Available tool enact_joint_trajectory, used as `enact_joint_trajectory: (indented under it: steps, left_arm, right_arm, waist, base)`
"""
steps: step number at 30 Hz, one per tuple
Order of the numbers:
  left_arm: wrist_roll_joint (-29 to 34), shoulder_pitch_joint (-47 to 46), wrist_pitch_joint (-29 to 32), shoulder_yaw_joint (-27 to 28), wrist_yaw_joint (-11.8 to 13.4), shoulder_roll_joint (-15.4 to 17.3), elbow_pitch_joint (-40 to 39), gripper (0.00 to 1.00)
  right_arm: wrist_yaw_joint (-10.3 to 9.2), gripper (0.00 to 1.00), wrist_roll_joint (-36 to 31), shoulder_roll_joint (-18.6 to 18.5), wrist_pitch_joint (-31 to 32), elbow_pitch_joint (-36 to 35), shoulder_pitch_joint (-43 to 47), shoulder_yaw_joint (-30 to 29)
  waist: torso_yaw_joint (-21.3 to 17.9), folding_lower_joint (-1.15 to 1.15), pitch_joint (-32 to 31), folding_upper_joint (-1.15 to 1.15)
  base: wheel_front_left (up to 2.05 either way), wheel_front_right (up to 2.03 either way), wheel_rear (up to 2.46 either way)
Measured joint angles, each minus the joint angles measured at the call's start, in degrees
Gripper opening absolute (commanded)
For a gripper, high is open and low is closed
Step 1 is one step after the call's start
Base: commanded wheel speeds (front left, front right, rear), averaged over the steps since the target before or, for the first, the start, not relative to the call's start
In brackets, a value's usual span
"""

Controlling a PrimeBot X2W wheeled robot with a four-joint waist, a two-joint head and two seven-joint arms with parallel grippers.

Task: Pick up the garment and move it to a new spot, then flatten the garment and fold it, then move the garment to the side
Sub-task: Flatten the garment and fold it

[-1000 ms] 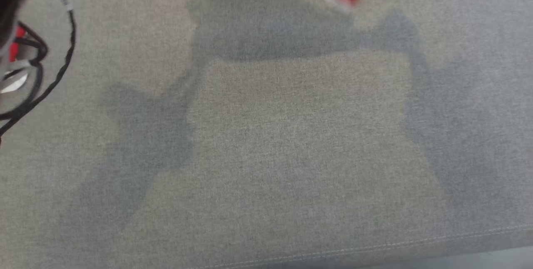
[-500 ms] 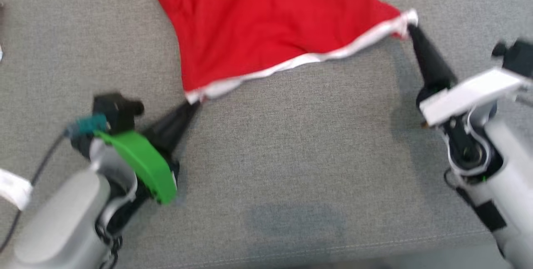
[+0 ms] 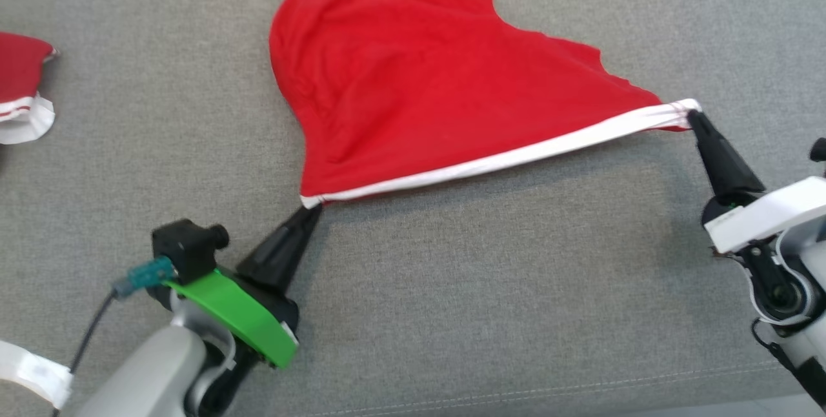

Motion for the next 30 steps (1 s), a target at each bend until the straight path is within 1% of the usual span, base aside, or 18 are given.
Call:
enact_joint_trajectory:
  steps: [3, 4, 5, 8, 11, 18, 23, 27, 29, 30]
  left_arm:
    - [0.0, 2.03, -0.9, -2.14, -0.23, -0.97, -1.26, 0.0]
    - [-0.01, 3.02, -0.9, -2.7, -0.23, -1.44, -1.21, 0.0]
    - [-0.31, 5.38, -0.9, -3.96, -0.23, -2.27, -0.88, 0.0]
    - [-0.16, 7.82, -0.92, -5.6, -0.23, -2.74, 0.62, 0.0]
    - [-0.31, 10.18, -1.38, -5.5, -0.23, -3.07, 1.2, 0.0]
    - [-2.3, 14.8, -1.49, -6.06, -0.37, -3.81, 1.63, 0.0]
    - [-2.8, 16.32, -1.51, -7.34, -0.42, -3.83, 0.63, 0.0]
    - [-4.98, 16.41, -1.49, -7.09, -0.42, -3.77, -1.82, 0.0]
    - [-6.48, 16.27, -1.23, -6.84, -0.42, -3.55, -3.94, 0.0]
    - [-6.48, 16.27, -1.23, -6.84, -0.42, -3.55, -3.94, 0.0]
  right_arm:
    - [0.37, 0.0, 0.01, -2.48, 0.04, 0.0, 1.7, -0.63]
    - [0.38, 0.0, 0.03, -3.16, 0.05, 0.11, 3.03, -0.53]
    - [0.37, 0.0, 0.62, -4.07, 0.35, 0.46, 6.28, -0.26]
    - [0.34, 0.0, 1.01, -4.57, 0.86, 1.52, 10.66, 0.78]
    - [0.33, 0.0, 1.18, -4.42, 1.23, 1.82, 13.41, 2.01]
    - [0.35, 0.0, 3.35, -4.94, 1.38, 1.27, 17.65, 1.22]
    - [0.6, 0.0, 5.6, -7.19, 1.58, -1.0, 20.48, -0.03]
    - [1.4, 0.0, 7.05, -8.55, 1.62, -4.3, 20.45, -1.93]
    - [1.4, 0.0, 6.89, -9.89, 2.44, -5.53, 19.48, -1.98]
    - [1.4, 0.0, 6.89, -9.89, 2.44, -5.53, 19.48, -1.98]
  waist:
    - [0.16, 0.0, -1.9, 0.0]
    - [0.23, 0.0, -2.51, 0.0]
    - [0.45, 0.0, -3.7, 0.0]
    - [1.02, 0.0, -5.15, 0.0]
    - [1.83, 0.0, -6.09, 0.0]
    - [2.67, 0.0, -7.16, 0.0]
    - [2.87, 0.0, -7.35, 0.0]
    - [3.23, 0.0, -6.99, 0.0]
    - [3.44, 0.0, -6.59, 0.0]
    - [3.44, 0.0, -6.59, 0.0]
  base:
    - [0.0, 0.0, 0.0]
    - [0.0, 0.0, 0.0]
    - [0.0, 0.0, 0.0]
    - [0.0, 0.0, 0.0]
    - [0.0, 0.0, 0.0]
    - [0.0, 0.0, 0.0]
    - [0.0, 0.0, 0.0]
    - [0.0, 0.0, 0.0]
    - [0.0, 0.0, 0.0]
    - [0.0, 0.0, 0.0]
